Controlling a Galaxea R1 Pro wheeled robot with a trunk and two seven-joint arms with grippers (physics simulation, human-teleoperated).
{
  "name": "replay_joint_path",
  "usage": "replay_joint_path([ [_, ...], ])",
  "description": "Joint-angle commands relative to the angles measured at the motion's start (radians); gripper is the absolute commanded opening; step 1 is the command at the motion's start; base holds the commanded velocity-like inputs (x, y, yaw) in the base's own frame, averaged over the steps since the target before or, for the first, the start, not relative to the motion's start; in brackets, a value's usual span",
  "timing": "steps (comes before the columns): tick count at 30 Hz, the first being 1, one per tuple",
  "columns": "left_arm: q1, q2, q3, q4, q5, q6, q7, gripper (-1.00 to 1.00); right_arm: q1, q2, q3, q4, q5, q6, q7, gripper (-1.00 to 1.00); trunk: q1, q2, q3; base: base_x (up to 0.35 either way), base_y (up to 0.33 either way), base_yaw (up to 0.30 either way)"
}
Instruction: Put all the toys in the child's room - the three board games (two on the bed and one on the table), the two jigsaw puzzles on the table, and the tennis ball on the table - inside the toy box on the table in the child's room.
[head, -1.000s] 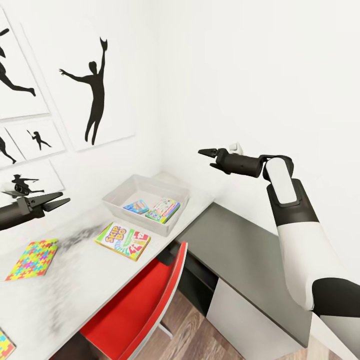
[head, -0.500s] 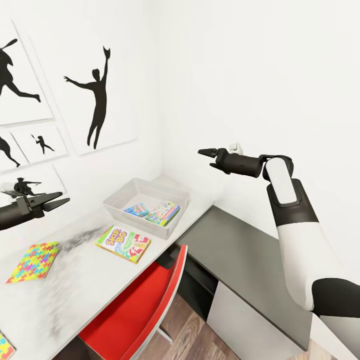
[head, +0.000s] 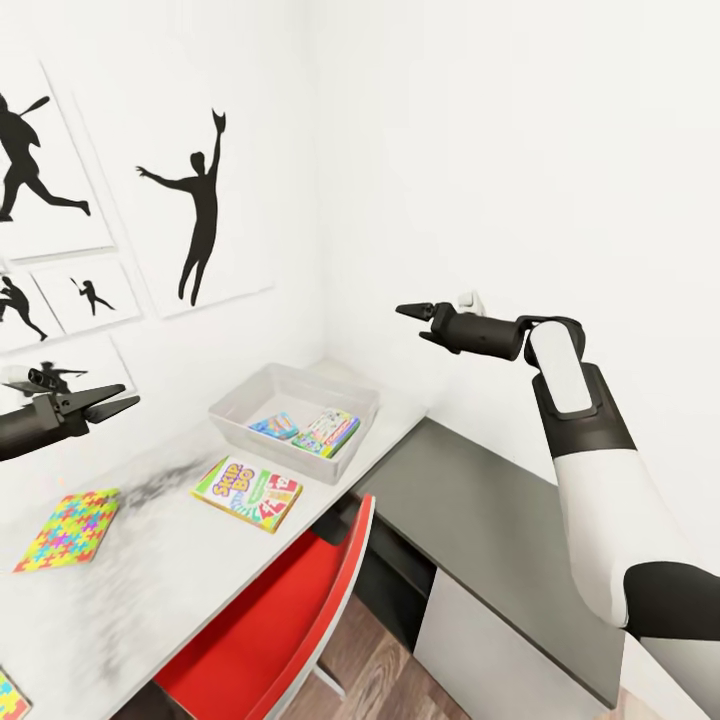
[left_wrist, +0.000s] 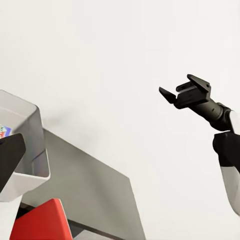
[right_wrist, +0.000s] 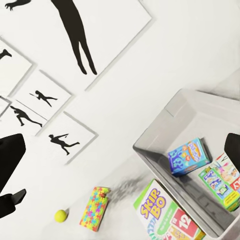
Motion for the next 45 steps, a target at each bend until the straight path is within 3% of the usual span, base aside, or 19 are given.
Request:
replay_joint_path([
  [1, -0.001, 0.000, 0.000, 0.000, -0.002, 0.011, -0.005, 1.00, 0.000, -0.001, 0.001, 0.000, 0.010, 0.002, 0.009, 1.00, 0.001, -0.002, 0.000, 0.000, 0.000, 0.000],
  [15, -0.001, 0.000, -0.001, 0.000, -0.002, 0.009, -0.005, 1.00, 0.017, -0.002, -0.001, 0.000, 0.010, 0.002, 0.009, 1.00, 0.001, -0.002, 0.023, -0.030, 0.002, 0.000],
  [33, 0.001, 0.000, -0.002, 0.001, -0.008, 0.008, -0.005, 1.00, 0.066, -0.003, -0.005, -0.001, 0.007, 0.006, 0.014, 1.00, 0.001, -0.002, 0.053, -0.232, 0.143, 0.000],
  [45, 0.002, 0.000, -0.002, 0.001, -0.006, 0.002, -0.005, 1.00, 0.073, -0.012, -0.007, 0.000, 0.005, 0.007, 0.017, 1.00, 0.001, -0.002, 0.055, -0.157, 0.075, -0.018],
])
